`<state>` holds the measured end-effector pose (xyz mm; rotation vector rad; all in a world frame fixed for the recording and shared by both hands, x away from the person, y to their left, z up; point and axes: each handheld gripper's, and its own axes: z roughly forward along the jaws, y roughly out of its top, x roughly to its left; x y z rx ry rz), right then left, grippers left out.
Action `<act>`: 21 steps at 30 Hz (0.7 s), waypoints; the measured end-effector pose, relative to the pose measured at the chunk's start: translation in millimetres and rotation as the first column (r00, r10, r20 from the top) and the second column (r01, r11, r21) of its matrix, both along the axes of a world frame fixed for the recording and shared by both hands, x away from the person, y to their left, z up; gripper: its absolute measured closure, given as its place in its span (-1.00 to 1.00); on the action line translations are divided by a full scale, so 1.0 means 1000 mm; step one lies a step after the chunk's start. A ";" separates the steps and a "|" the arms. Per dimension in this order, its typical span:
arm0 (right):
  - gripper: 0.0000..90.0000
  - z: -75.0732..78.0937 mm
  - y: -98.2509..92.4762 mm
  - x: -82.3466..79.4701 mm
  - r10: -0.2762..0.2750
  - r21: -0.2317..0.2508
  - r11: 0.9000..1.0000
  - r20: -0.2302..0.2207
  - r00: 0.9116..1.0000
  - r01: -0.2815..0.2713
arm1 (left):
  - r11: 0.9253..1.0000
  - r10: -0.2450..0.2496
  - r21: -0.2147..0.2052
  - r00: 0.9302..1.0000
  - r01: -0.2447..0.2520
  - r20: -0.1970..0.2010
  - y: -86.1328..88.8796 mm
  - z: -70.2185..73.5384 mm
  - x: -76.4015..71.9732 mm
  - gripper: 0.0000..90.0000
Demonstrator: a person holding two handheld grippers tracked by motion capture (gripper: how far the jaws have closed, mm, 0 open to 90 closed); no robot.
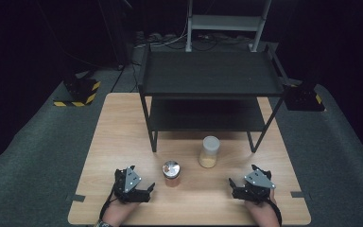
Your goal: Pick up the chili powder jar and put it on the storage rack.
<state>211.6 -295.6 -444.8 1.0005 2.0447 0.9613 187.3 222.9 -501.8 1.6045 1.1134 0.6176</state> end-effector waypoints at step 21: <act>-1.00 0.003 0.000 0.000 -0.003 -0.023 1.000 -0.018 1.000 0.003 | 0.999 -0.021 0.044 0.999 0.022 -0.025 -0.006 0.003 0.003 -0.98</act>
